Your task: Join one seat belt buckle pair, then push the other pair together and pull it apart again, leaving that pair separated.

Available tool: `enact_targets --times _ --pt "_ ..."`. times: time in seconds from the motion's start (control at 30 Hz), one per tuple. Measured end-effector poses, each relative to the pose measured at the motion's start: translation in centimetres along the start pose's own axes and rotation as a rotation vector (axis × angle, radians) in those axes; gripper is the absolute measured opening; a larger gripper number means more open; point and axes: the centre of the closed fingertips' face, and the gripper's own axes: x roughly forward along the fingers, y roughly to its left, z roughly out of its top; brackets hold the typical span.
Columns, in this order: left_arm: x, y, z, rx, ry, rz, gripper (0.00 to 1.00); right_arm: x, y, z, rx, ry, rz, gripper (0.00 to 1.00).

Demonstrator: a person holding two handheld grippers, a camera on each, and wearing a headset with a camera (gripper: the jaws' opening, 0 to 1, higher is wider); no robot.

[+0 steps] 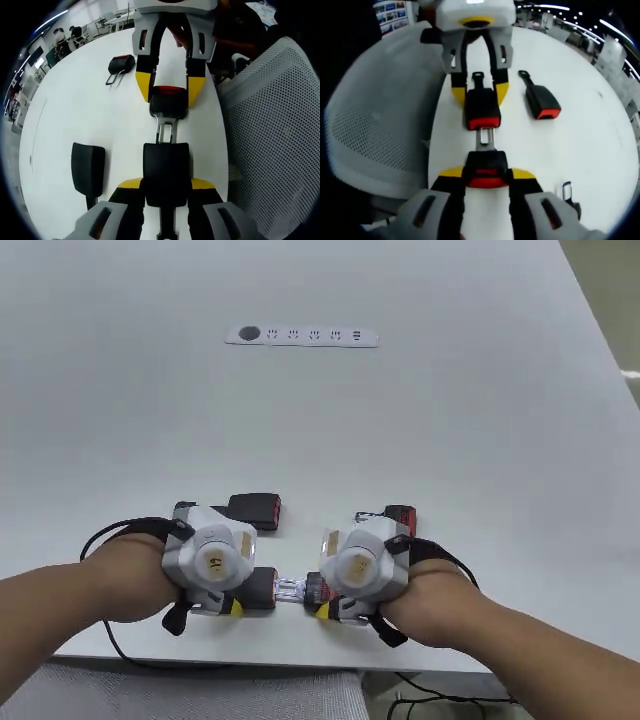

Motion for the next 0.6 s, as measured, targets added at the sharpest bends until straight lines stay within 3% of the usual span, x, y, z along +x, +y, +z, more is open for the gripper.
enact_targets --times 0.33,0.6 --pt "0.0 0.0 0.0 0.015 0.000 -0.010 0.34 0.7 0.3 1.5 -0.038 -0.037 0.011 0.32" --pt "0.1 0.0 0.1 0.028 -0.011 -0.015 0.33 0.7 0.2 1.4 -0.037 -0.030 0.013 0.31"
